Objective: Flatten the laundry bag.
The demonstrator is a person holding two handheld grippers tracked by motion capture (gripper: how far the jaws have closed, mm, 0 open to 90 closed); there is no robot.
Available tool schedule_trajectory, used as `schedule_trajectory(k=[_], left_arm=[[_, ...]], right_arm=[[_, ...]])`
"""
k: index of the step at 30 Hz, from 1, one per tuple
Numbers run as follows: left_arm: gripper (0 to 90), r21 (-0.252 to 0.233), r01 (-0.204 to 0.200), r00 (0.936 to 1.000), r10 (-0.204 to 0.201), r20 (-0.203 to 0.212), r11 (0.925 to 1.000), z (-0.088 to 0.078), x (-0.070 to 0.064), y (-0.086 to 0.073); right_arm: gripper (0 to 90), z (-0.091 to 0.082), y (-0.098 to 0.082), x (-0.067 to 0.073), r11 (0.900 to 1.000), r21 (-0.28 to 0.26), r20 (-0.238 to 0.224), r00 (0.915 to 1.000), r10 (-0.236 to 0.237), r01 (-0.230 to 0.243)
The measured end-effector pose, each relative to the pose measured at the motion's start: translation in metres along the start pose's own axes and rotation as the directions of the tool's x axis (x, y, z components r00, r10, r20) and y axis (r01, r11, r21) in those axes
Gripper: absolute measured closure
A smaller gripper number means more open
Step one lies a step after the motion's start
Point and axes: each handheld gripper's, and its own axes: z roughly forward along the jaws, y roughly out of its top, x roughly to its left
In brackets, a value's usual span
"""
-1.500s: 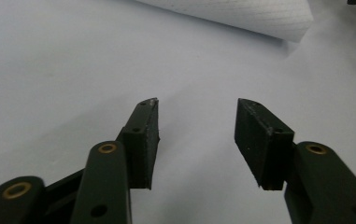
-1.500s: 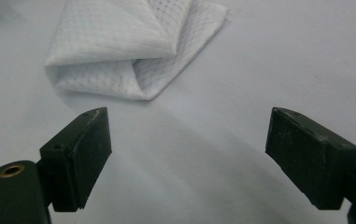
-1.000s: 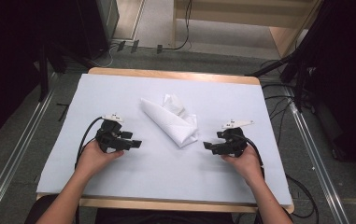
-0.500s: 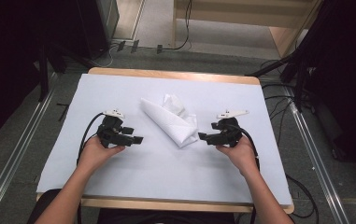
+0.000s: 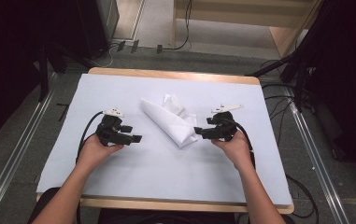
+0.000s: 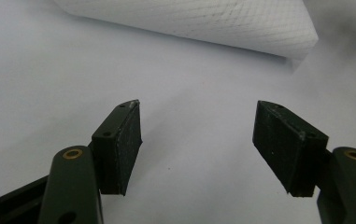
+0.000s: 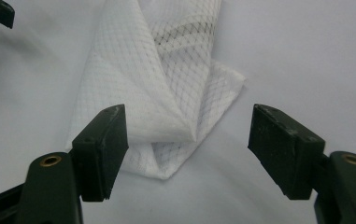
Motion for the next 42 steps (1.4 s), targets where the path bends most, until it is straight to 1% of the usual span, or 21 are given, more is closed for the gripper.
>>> schedule_trajectory(k=[2, 3, 6, 8, 9, 11, 13, 14, 15, 16, 17, 20, 21, 23, 26, 27, 28, 31, 36, 39, 42], left_arm=[[35.7, 0.018, 0.021, 0.9997, -0.022, 0.011, 0.9996, 0.0, 0.001, 0.001], [36.3, 0.019, 0.023, 0.9996, -0.023, 0.013, 0.9996, 0.0, 0.001, 0.001], [36.3, 0.018, 0.002, 1.0, -0.002, 0.003, 0.9998, -0.001, 0.0, 0.002], [36.7, 0.02, 0.002, 1.0, -0.002, 0.001, 0.9998, -0.001, 0.001, 0.001], [36.7, 0.022, 0.008, 1.0, -0.008, -0.003, 0.9997, -0.001, 0.001, 0.001], [36.7, 0.024, 0.006, 1.0, -0.006, -0.008, 0.9997, -0.001, 0.002, 0.0], [36.7, 0.022, 0.012, 0.9999, -0.012, -0.01, 0.9997, -0.001, 0.002, -0.001], [36.7, 0.021, 0.012, 0.9999, -0.012, -0.009, 0.9997, -0.002, 0.003, -0.001], [36.6, 0.02, 0.008, 0.9999, -0.008, -0.011, 0.9998, -0.003, 0.002, -0.002], [36.6, 0.019, 0.007, 0.9999, -0.007, -0.013, 0.9998, -0.003, 0.002, -0.002], [36.7, 0.017, 0.008, 0.9999, -0.008, -0.015, 0.9998, -0.004, 0.002, -0.003], [36.7, 0.016, 0.013, 0.9997, -0.013, -0.022, 0.9998, -0.006, 0.002, -0.005], [36.6, 0.017, 0.013, 0.9996, -0.013, -0.024, 0.9998, -0.006, 0.003, -0.006], [36.6, 0.018, 0.017, 0.9995, -0.016, -0.027, 0.9997, -0.007, 0.003, -0.007], [36.6, 0.018, 0.019, 0.9993, -0.018, -0.034, 0.9997, -0.009, 0.003, -0.009], [36.6, 0.02, 0.018, 0.9992, -0.017, -0.035, 0.9996, -0.01, 0.003, -0.009], [36.6, 0.02, 0.018, 0.9991, -0.017, -0.039, 0.9996, -0.01, 0.004, -0.01], [36.6, 0.018, 0.024, 0.9987, -0.024, -0.045, 0.9995, -0.012, 0.004, -0.011], [36.6, 0.023, 0.028, 0.9979, -0.027, -0.059, 0.9993, -0.014, 0.006, -0.014], [36.6, 0.016, 0.035, 0.9975, -0.034, -0.062, 0.9993, -0.015, 0.007, -0.014], [36.6, 0.016, 0.033, 0.9974, -0.032, -0.065, 0.9993, -0.015, 0.007, -0.014]], right_arm=[[30.1, 0.002, -0.004, -0.001, 1.0, 0.015, 0.0, 1.0, 0.005, -0.005], [30.6, 0.003, -0.006, -0.001, 1.0, 0.02, -0.001, 1.0, 0.003, -0.003], [33.2, 0.006, -0.01, -0.002, 0.999, 0.034, -0.008, 0.9999, 0.007, -0.006], [35.0, 0.006, -0.011, -0.004, 0.999, 0.03, -0.002, 0.9999, 0.013, -0.013], [35.6, 0.006, -0.011, -0.005, 0.999, 0.03, 0.0, 0.9999, 0.017, -0.017], [38.0, 0.006, -0.011, -0.007, 1.0, 0.021, 0.006, 0.9997, 0.022, -0.022], [41.3, 0.006, -0.011, -0.009, 0.999, 0.013, 0.015, 0.9994, 0.032, -0.032], [43.5, 0.007, -0.011, -0.011, 0.999, 0.012, 0.012, 0.9993, 0.036, -0.037], [50.3, 0.007, -0.011, -0.014, 0.999, 0.017, 0.015, 0.9991, 0.04, -0.04], [50.3, 0.007, -0.011, -0.014, 0.999, 0.017, 0.015, 0.9991, 0.04, -0.04], [52.7, 0.008, -0.01, -0.014, 0.999, 0.017, 0.018, 0.9989, 0.044, -0.045], [65.1, 0.01, -0.01, -0.017, 0.997, 0.02, 0.014, 0.9974, 0.07, -0.071], [67.9, 0.011, -0.01, -0.017, 0.997, 0.028, 0.007, 0.9972, 0.075, -0.075], [75.5, 0.013, -0.009, -0.018, 0.997, 0.038, 0.007, 0.9973, 0.073, -0.073], [83.4, 0.016, -0.008, -0.018, 0.996, 0.052, 0.007, 0.9975, 0.07, -0.071], [86.0, 0.017, -0.008, -0.019, 0.995, 0.056, 0.003, 0.9971, 0.076, -0.076], [88.1, 0.019, -0.009, -0.02, 0.995, 0.061, -0.01, 0.9967, 0.08, -0.08], [90.0, 0.024, -0.01, -0.02, 0.991, 0.096, -0.028, 0.9954, 0.091, -0.088], [90.0, 0.029, -0.013, -0.018, 0.986, 0.147, -0.027, 0.9963, 0.081, -0.076], [90.0, 0.031, -0.014, -0.017, 0.985, 0.158, -0.034, 0.9965, 0.076, -0.07], [90.0, 0.032, -0.014, -0.017, 0.984, 0.17, -0.028, 0.9974, 0.067, -0.061]])
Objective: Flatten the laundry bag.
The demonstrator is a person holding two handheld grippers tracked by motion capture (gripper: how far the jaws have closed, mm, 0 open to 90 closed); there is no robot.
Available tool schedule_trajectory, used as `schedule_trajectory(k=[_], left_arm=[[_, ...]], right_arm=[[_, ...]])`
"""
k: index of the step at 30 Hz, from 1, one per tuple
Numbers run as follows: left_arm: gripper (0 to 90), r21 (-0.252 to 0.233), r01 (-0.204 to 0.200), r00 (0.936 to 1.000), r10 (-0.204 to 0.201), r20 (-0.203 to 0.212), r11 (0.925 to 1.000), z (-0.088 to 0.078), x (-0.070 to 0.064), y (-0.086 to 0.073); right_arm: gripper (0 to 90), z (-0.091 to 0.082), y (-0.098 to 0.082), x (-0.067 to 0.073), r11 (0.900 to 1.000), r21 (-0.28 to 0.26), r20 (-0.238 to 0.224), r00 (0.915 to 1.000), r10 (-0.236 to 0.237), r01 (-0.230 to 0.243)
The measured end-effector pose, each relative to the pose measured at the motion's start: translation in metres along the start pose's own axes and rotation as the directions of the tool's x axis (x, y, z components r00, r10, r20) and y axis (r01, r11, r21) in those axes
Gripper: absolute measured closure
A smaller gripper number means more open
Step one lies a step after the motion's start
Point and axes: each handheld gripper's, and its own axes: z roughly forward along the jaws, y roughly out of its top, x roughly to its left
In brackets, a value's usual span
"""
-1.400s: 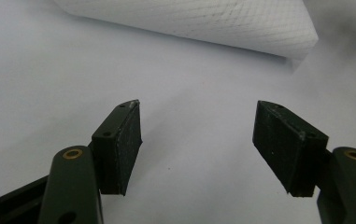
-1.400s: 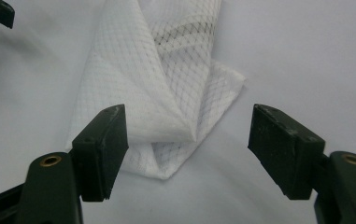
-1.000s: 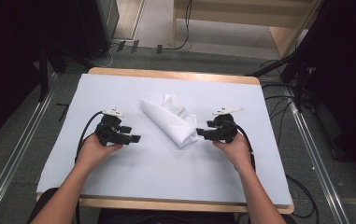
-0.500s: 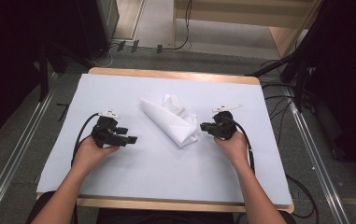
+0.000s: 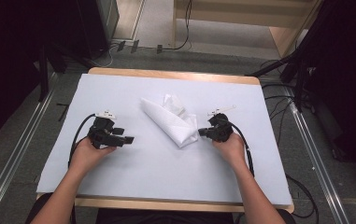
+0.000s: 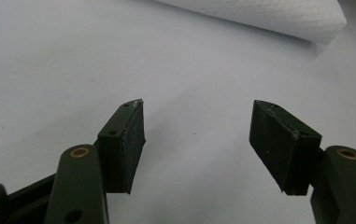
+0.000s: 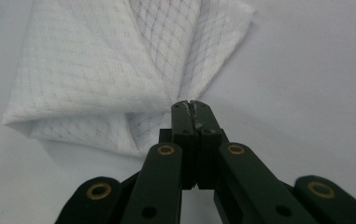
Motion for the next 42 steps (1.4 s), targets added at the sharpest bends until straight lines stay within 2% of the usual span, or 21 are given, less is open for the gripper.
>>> schedule_trajectory(k=[2, 6, 9, 14, 21, 25, 30, 33, 34, 40, 42], left_arm=[[36.6, 0.0, -0.001, 1.0, 0.001, 0.0, 1.0, 0.0, 0.0, 0.0], [36.6, -0.002, 0.0, 1.0, 0.0, -0.003, 1.0, 0.0, 0.001, 0.0], [36.5, -0.002, -0.003, 1.0, 0.003, -0.007, 1.0, 0.0, 0.001, 0.0], [36.5, -0.003, -0.004, 1.0, 0.004, -0.006, 1.0, -0.001, 0.002, 0.0], [36.5, 0.002, 0.01, 0.9999, -0.01, -0.012, 0.9999, -0.001, 0.004, -0.001], [36.5, 0.002, 0.031, 0.9994, -0.031, -0.016, 0.9995, -0.003, 0.006, -0.002], [36.9, -0.004, 0.046, 0.9987, -0.046, -0.021, 0.9989, -0.006, 0.01, -0.003], [38.5, -0.006, 0.04, 0.9988, -0.04, -0.03, 0.9992, -0.008, 0.012, -0.004], [39.0, -0.008, 0.052, 0.9981, -0.052, -0.033, 0.9986, -0.008, 0.012, -0.005], [41.6, -0.035, 0.06, 0.9981, -0.06, -0.01, 0.9976, -0.011, 0.014, -0.006], [40.0, -0.032, 0.079, 0.9969, -0.079, -0.005, 0.9964, -0.011, 0.015, -0.005]], right_arm=[[90.0, -0.002, -0.002, 0.0, 1.0, 0.01, 0.0, 0.9999, 0.01, -0.01], [90.0, -0.004, -0.003, 0.001, 1.0, 0.016, -0.003, 1.0, 0.002, -0.002], [90.0, -0.001, -0.003, 0.003, 1.0, 0.003, -0.024, 0.9997, -0.008, 0.008], [90.0, 0.004, 0.0, 0.009, 1.0, -0.004, -0.026, 0.9994, -0.021, 0.021], [89.9, 0.005, 0.005, 0.015, 0.998, -0.055, -0.04, 0.9987, -0.033, 0.031], [89.9, 0.003, 0.007, 0.019, 0.996, -0.073, -0.042, 0.998, -0.047, 0.044], [89.4, -0.002, 0.009, 0.024, 0.995, -0.096, -0.055, 0.9975, -0.044, 0.039], [89.3, -0.003, 0.01, 0.028, 0.993, -0.106, -0.067, 0.9965, -0.051, 0.043], [89.6, -0.004, 0.011, 0.029, 0.993, -0.108, -0.066, 0.9964, -0.053, 0.046], [90.0, -0.005, 0.014, 0.038, 0.992, -0.117, -0.097, 0.9935, -0.06, 0.048], [90.0, -0.005, 0.015, 0.041, 0.992, -0.117, -0.104, 0.9926, -0.062, 0.05]])
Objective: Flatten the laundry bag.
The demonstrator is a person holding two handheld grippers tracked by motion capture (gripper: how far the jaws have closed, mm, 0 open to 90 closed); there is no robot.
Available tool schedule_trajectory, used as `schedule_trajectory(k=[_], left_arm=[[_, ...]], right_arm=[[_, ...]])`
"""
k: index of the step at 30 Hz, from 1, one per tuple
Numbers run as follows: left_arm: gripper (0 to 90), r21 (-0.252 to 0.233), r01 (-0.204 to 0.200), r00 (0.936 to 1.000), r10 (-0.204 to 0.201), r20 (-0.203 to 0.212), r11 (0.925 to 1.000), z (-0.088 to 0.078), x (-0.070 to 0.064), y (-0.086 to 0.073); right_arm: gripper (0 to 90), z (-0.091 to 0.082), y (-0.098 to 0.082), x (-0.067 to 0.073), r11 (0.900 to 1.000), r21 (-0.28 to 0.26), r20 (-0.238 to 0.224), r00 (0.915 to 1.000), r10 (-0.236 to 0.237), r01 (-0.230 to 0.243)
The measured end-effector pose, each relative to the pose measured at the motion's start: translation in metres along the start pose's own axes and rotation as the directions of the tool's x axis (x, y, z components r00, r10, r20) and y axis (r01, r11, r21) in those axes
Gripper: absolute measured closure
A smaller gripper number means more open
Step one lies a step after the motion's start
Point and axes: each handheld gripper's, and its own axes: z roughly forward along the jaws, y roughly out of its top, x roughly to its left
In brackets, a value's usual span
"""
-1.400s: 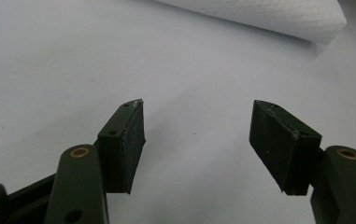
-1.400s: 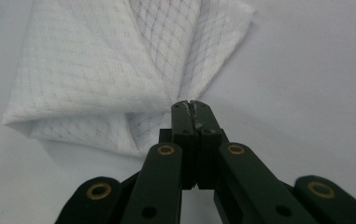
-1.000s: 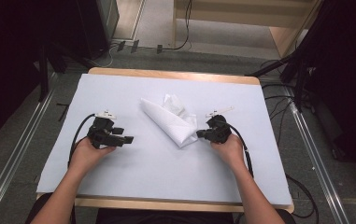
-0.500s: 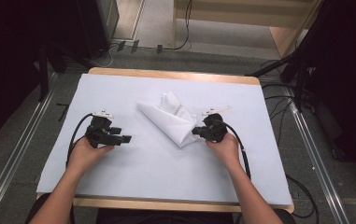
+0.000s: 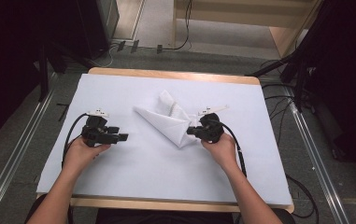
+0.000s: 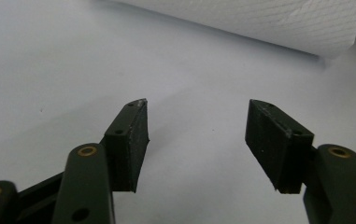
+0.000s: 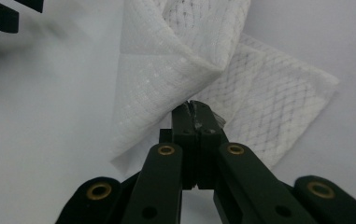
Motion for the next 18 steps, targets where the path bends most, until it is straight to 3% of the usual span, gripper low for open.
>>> schedule_trajectory(k=[7, 18], left_arm=[[38.8, 0.026, 0.029, 0.9996, -0.029, 0.003, 0.9993, -0.001, 0.005, -0.002], [38.6, -0.016, 0.066, 0.9978, -0.066, -0.002, 0.9977, -0.012, 0.01, -0.006]], right_arm=[[90.0, 0.002, 0.003, 0.012, 1.0, 0.001, -0.032, 0.9994, -0.014, 0.014], [90.0, 0.013, 0.006, 0.032, 0.998, 0.023, -0.084, 0.9945, -0.063, 0.065]])
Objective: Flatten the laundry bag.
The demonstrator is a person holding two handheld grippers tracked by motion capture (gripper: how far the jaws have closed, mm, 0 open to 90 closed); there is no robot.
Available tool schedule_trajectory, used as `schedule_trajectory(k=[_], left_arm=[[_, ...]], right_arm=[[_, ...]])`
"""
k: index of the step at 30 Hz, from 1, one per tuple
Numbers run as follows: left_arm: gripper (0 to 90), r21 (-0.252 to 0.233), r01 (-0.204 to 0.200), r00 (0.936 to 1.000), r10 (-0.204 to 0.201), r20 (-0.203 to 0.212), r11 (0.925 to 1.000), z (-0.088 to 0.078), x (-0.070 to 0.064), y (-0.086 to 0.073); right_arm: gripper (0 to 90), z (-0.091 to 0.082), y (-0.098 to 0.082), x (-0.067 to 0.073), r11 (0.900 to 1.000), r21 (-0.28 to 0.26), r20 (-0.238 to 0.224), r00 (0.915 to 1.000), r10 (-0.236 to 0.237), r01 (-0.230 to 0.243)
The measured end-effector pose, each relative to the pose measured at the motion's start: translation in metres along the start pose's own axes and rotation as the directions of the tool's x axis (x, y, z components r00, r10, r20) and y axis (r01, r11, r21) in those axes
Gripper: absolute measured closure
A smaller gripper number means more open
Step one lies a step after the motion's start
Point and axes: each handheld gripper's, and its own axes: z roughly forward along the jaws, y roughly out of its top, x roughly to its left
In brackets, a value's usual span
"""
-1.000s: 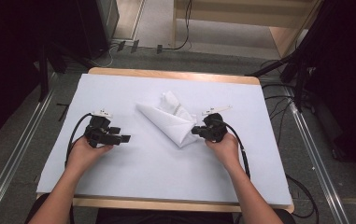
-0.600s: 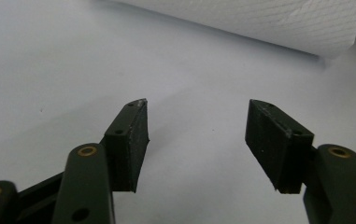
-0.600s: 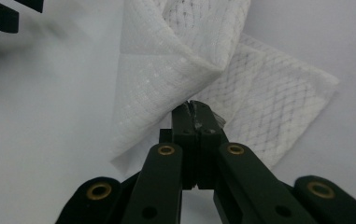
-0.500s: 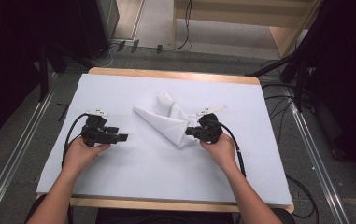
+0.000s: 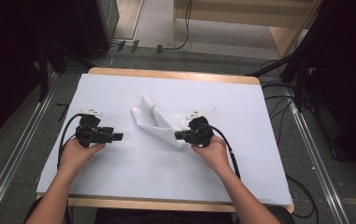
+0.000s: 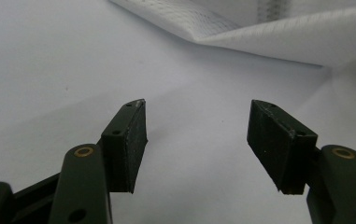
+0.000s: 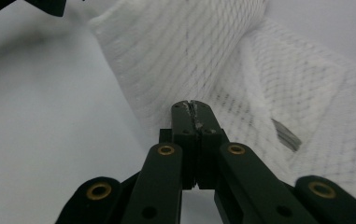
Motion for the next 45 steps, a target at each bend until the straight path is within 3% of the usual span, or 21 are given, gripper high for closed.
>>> schedule_trajectory(k=[9, 21, 27, 31, 38, 45], left_arm=[[36.5, -0.014, 0.007, 1.0, -0.007, 0.006, 0.9999, 0.0, 0.001, -0.001], [25.2, -0.017, -0.01, 0.9997, 0.01, 0.023, 0.9998, 0.021, -0.001, 0.015], [23.9, -0.013, 0.014, 0.9999, -0.014, 0.005, 0.9998, 0.02, 0.009, 0.024], [23.8, -0.004, 0.004, 0.9998, -0.004, -0.02, 1.0, 0.023, 0.014, 0.034], [23.9, -0.011, 0.002, 0.9997, -0.002, -0.024, 0.9999, 0.033, 0.02, 0.055], [25.6, -0.006, 0.002, 0.9997, -0.002, -0.024, 1.0, 0.052, 0.022, 0.059]], right_arm=[[88.4, 0.009, 0.003, 0.009, 0.999, 0.027, -0.016, 0.9997, -0.021, 0.021], [78.2, 0.003, 0.001, -0.001, 0.999, 0.032, 0.015, 0.9998, -0.009, 0.009], [75.3, -0.002, -0.001, -0.011, 0.999, 0.032, 0.043, 0.9991, 0.004, -0.005], [73.8, -0.006, -0.001, -0.018, 1.0, 0.025, 0.067, 0.9976, 0.017, -0.019], [71.3, -0.014, 0.004, -0.033, 0.999, 0.015, 0.112, 0.9931, 0.037, -0.039], [66.9, -0.019, 0.008, -0.065, 0.995, 0.001, 0.167, 0.9816, 0.093, -0.095]])
